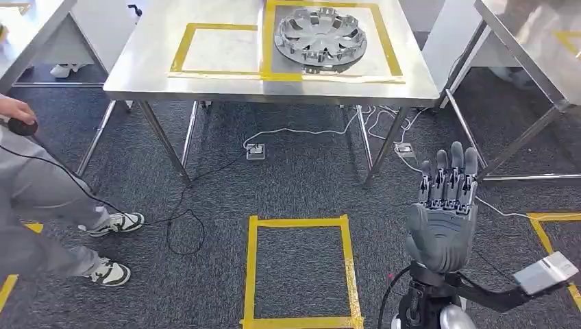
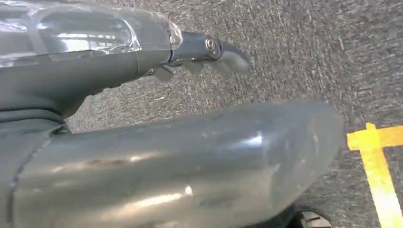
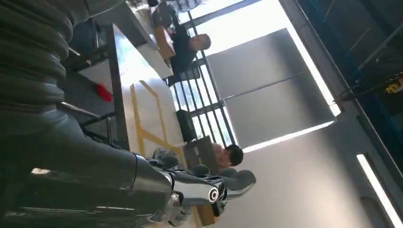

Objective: Take the parts from the cabinet and place them on the table.

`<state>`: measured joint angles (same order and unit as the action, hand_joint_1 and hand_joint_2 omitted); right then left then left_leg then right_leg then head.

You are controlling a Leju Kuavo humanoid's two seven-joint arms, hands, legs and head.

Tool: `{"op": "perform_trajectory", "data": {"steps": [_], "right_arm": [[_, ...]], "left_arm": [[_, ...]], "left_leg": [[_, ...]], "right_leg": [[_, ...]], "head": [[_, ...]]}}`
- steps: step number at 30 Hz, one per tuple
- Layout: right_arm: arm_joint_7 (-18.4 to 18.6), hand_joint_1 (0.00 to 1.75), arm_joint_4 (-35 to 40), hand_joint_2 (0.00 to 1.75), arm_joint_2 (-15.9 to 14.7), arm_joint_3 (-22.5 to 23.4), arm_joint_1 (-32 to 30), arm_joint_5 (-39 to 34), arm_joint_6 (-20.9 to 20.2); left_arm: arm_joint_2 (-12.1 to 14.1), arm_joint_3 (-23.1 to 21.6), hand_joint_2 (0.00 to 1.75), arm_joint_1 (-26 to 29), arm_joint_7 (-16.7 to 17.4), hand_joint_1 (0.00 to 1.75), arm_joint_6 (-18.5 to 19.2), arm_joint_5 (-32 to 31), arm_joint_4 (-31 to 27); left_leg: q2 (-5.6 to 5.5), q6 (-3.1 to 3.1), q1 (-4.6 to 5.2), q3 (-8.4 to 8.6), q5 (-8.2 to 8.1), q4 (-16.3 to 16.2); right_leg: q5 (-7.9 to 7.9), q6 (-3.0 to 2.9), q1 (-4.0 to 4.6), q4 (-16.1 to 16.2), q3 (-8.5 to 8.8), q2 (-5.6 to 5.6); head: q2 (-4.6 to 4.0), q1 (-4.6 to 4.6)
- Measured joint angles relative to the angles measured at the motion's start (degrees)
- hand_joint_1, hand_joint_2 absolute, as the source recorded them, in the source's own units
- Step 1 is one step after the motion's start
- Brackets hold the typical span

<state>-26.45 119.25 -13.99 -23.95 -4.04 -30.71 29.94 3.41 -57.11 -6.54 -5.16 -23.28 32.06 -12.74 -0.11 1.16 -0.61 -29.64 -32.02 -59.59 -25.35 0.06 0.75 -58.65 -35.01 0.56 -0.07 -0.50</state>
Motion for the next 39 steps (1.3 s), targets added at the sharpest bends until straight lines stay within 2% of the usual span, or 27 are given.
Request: {"op": "perform_trajectory", "data": {"steps": [2, 3, 5, 6, 7, 9, 11, 12, 13, 15, 17, 18, 19, 21, 22, 23, 24, 26, 27, 28, 30, 32, 33, 34, 37, 38, 39], "right_arm": [[0.0, 0.00, 0.0, 1.75, -0.2, 0.0, 0.0, 0.1, 0.1], [0.0, 0.00, 0.0, 1.75, -0.2, 0.0, 0.0, 0.2, 0.2], [0.0, 0.00, 0.0, 1.75, -0.5, 0.3, 0.0, 0.6, 0.5], [0.2, 0.00, 0.0, 1.75, -0.5, 0.5, 0.0, 0.7, 0.5], [0.3, 0.00, 0.0, 1.75, -0.5, 0.6, 0.0, 0.7, 0.6], [0.7, 0.00, 0.0, 1.75, -0.5, 0.9, 0.1, 0.7, 0.7], [0.7, 0.00, 0.0, 1.75, -0.5, 0.9, 0.3, 0.8, 0.7], [0.7, 0.00, 0.0, 1.75, -0.5, 0.9, 0.5, 0.8, 0.7], [0.7, 0.00, 0.0, 1.75, -0.5, 0.9, 0.7, 0.9, 0.7], [0.7, 0.00, 0.2, 1.75, -0.6, 0.9, 0.8, 2.1, 0.9], [1.0, 0.00, 0.3, 1.75, -0.6, 0.9, 1.0, 3.6, 1.8], [1.5, 0.00, 0.4, 1.75, -0.6, 0.9, 1.1, 4.8, 2.8], [1.9, 0.00, 0.4, 1.75, -0.6, 0.9, 1.1, 6.2, 4.1], [2.5, 0.00, 0.4, 1.75, -0.5, 0.9, 0.8, 9.3, 7.1], [2.7, 0.00, 0.3, 1.75, -0.3, 0.9, 0.7, 10.7, 8.2], [2.8, 0.00, 0.3, 0.00, -0.1, 1.0, 0.6, 12.1, 8.9], [3.3, 0.00, 0.3, 0.00, 0.2, 1.0, 0.2, 13.6, 9.1], [4.6, 0.00, 0.3, 0.00, 1.0, 1.8, -0.7, 17.3, 9.2], [5.1, 0.00, 0.3, 0.00, 1.6, 2.4, -0.9, 19.0, 9.2], [5.2, 0.00, 0.3, 0.00, 2.2, 2.8, -0.9, 20.0, 9.2], [5.6, 0.00, 0.3, 0.00, 2.7, 3.3, -1.3, 20.4, 9.2], [5.7, 0.00, 0.3, 0.00, 3.2, 4.2, -1.6, 20.6, 9.2], [5.7, 0.00, 0.3, 0.00, 3.4, 4.4, -1.8, 20.8, 9.2], [5.7, 0.00, 0.3, 0.00, 3.6, 4.6, -1.8, 21.0, 9.2], [5.9, 0.00, 0.0, 0.00, 4.2, 5.4, -2.0, 21.1, 9.2], [5.9, 0.00, -0.1, 0.00, 4.3, 5.5, -2.2, 21.1, 9.2], [6.1, 0.00, -0.2, 0.00, 4.4, 5.6, -2.2, 21.1, 9.2]], "left_arm": [[-0.2, 0.0, 0.00, -0.1, 0.0, 0.00, 0.0, 0.0, 0.0], [0.0, 0.0, 0.00, -0.3, 0.0, 0.00, 0.0, 0.0, 0.0], [0.0, 0.0, 0.00, -0.2, 0.0, 0.00, 0.0, 0.0, 0.0], [0.0, 0.0, 0.00, -0.2, 0.0, 0.00, 0.0, -0.1, 0.0], [0.0, 0.0, 0.00, -0.1, -0.1, 0.00, 0.0, -0.1, 0.1], [0.0, 0.0, 0.00, -0.1, -0.1, 0.00, 0.0, -0.2, 0.1], [0.0, 0.0, 0.00, -0.1, -0.2, 0.00, 0.0, -0.2, 0.1], [-0.1, 0.0, 0.00, -0.2, -0.2, 0.00, 0.0, -0.2, 0.0], [-0.1, 0.0, 0.00, -0.2, -0.3, 0.00, -0.1, -0.3, 0.1], [-0.1, 0.0, 0.00, -0.2, -0.2, 0.00, -0.1, -0.3, 0.1], [-0.2, 0.0, 0.00, -0.1, -0.3, 0.00, -0.2, -0.2, 0.1], [-0.1, 0.0, 0.00, -0.1, -0.3, 0.00, -0.5, -0.1, 0.0], [-0.2, 0.0, 0.00, -0.1, -0.3, 0.00, -0.7, 0.2, 0.0], [-0.2, 0.0, 0.00, -0.1, -0.3, 0.00, -0.8, 0.4, 0.0], [-0.2, 0.0, 0.00, -0.1, -0.3, 0.00, -0.9, 0.4, 0.1], [-0.2, 0.0, 0.00, -0.1, -0.2, 0.00, -0.9, 0.4, 0.1], [-0.1, 0.0, 0.00, 0.0, -0.1, 0.00, -0.9, 0.4, 0.1], [-0.2, 0.0, 0.00, -0.1, 0.2, 0.00, -0.9, 0.4, 0.1], [-0.1, 0.0, 0.00, -0.1, 0.4, 0.00, -0.9, 0.4, 0.1], [-0.1, 0.0, 0.00, 0.0, 0.4, 0.00, -0.9, 0.3, 0.0], [-0.1, 0.0, 0.00, 0.0, 0.5, 0.00, -0.9, 0.3, 0.1], [-0.1, 0.0, 0.00, 0.0, 0.5, 0.00, -0.9, 0.3, 0.1], [0.0, 0.0, 0.00, 0.0, 0.5, 0.00, -0.9, 0.3, 0.1], [0.0, 0.0, 0.00, 0.0, 0.5, 0.00, -0.9, 0.3, 0.1], [0.0, 0.0, 0.00, 0.2, 0.7, 0.00, -0.9, 0.2, 0.1], [0.0, 0.0, 0.00, 0.2, 0.7, 0.00, -0.9, 0.2, 0.1], [0.0, 0.0, 0.00, 0.2, 0.6, 0.00, -0.9, 0.2, 0.1]], "left_leg": [[0.16, -1.16, -0.51, -0.83, 1.00, 0.4], [0.10, -1.90, -0.47, -1.41, 1.52, 0.4], [0.13, -2.26, -0.44, -2.72, 2.58, 0.3], [0.13, -2.24, -0.42, -3.39, 3.08, 0.3], [0.16, -2.20, -0.42, -4.00, 3.61, 0.3], [0.19, -2.00, -0.41, -5.45, 4.73, 0.3], [0.18, -1.70, -0.40, -6.29, 5.63, 0.3], [0.20, -1.52, -0.45, -6.47, 6.02, 0.3], [0.22, -1.00, -0.33, -6.70, 6.50, 0.3], [0.43, -0.19, -0.73, -7.05, 7.66, 0.7], [0.48, 0.54, -0.59, -7.20, 8.20, 1.3], [0.43, 0.66, -0.58, -7.72, 6.64, 0.6], [0.34, 0.65, -0.62, -8.47, 3.54, -1.7], [0.08, 0.83, -0.60, -10.78, -2.59, -10.2], [0.06, 0.94, -0.60, -11.58, -3.39, -13.7], [0.06, 0.95, -0.57, -11.51, -2.45, -15.4], [0.07, 0.95, -0.56, -10.23, -0.52, -14.5], [-1.14, 0.65, -0.58, -3.89, 2.89, -5.9], [-3.92, 0.16, -0.67, -0.55, 2.15, -0.4], [-5.62, -0.16, -0.92, 1.23, 0.92, 1.4], [-4.49, -0.28, -0.53, 0.67, 0.94, 1.6], [-2.85, -1.09, -0.92, 0.50, 1.51, 2.1], [-2.01, -1.42, -1.02, 0.43, 1.77, 2.1], [-1.33, -1.73, -1.03, 0.17, 1.95, 2.1], [1.01, -1.63, -0.97, -0.76, 2.47, 2.1], [1.82, -1.51, -0.99, -1.00, 2.63, 2.1], [2.49, -1.39, -1.00, -1.16, 2.76, 2.1]], "right_leg": [[-0.11, 0.55, -0.05, -0.2, -0.54, -0.20], [-2.74, 1.23, -0.18, -1.7, -1.20, -0.29], [-9.34, 2.10, -0.72, -9.7, -2.98, -0.29], [-11.59, 2.32, -0.85, -13.7, -3.65, -0.29], [-12.45, 2.44, -0.92, -16.4, -3.70, -0.29], [-9.59, 2.31, -0.98, -14.6, -0.95, -0.29], [-5.72, 1.66, -0.89, -4.8, 5.55, -0.34], [-5.84, 1.10, -0.72, 0.3, 8.66, -0.54], [-6.77, 0.68, -0.51, 3.4, 10.32, -0.59], [-6.49, 0.29, -0.09, 3.6, 9.73, -0.71], [-4.87, -0.75, -0.31, 4.9, 9.33, -0.52], [-4.20, -0.96, -0.35, 5.2, 9.08, -0.22], [-3.67, -1.55, -0.38, 5.2, 8.49, -0.24], [-2.68, -1.77, -0.18, 5.2, 7.24, -0.14], [-2.22, -1.79, -0.07, 5.0, 6.58, -0.12], [-1.82, -1.75, -0.02, 4.8, 5.83, -0.12], [-1.59, -1.64, 0.00, 4.4, 5.14, -0.12], [-1.33, -1.20, -0.04, 3.3, 3.84, -1.13], [-1.31, -1.14, -0.24, 2.5, 3.30, -1.18], [-1.26, -0.85, -0.06, 1.9, 2.46, -1.59], [-0.79, -0.13, -0.25, 1.6, 2.10, -2.62], [-0.16, 0.67, -0.31, 1.6, 1.74, -4.17], [-1.22, 0.99, -0.40, 0.8, 1.18, -3.35], [-3.61, 1.50, -0.62, -2.0, 0.06, -2.20], [-10.36, 2.73, -1.30, -15.1, -4.82, -1.08], [-10.56, 2.97, -1.49, -16.6, -4.82, -0.91], [-9.44, 3.06, -1.68, -15.2, -3.56, -0.77]], "head": [[0.00, 0.24], [0.02, -0.07], [0.00, -0.94], [0.02, -1.09], [0.00, -1.44], [0.02, -1.99], [0.00, -2.38], [0.02, -2.54], [0.02, -2.54], [0.00, -2.45], [0.00, -2.65], [0.00, -2.38], [0.02, -1.90], [0.02, -1.03], [0.02, -0.85], [0.00, -0.70], [0.00, -0.46], [0.00, 0.04], [0.02, 0.24], [0.02, 0.22], [0.02, 0.31], [0.02, 0.11], [0.02, 0.20], [0.00, -0.44], [0.00, -1.20], [0.02, -1.55], [0.00, -1.84]]}}
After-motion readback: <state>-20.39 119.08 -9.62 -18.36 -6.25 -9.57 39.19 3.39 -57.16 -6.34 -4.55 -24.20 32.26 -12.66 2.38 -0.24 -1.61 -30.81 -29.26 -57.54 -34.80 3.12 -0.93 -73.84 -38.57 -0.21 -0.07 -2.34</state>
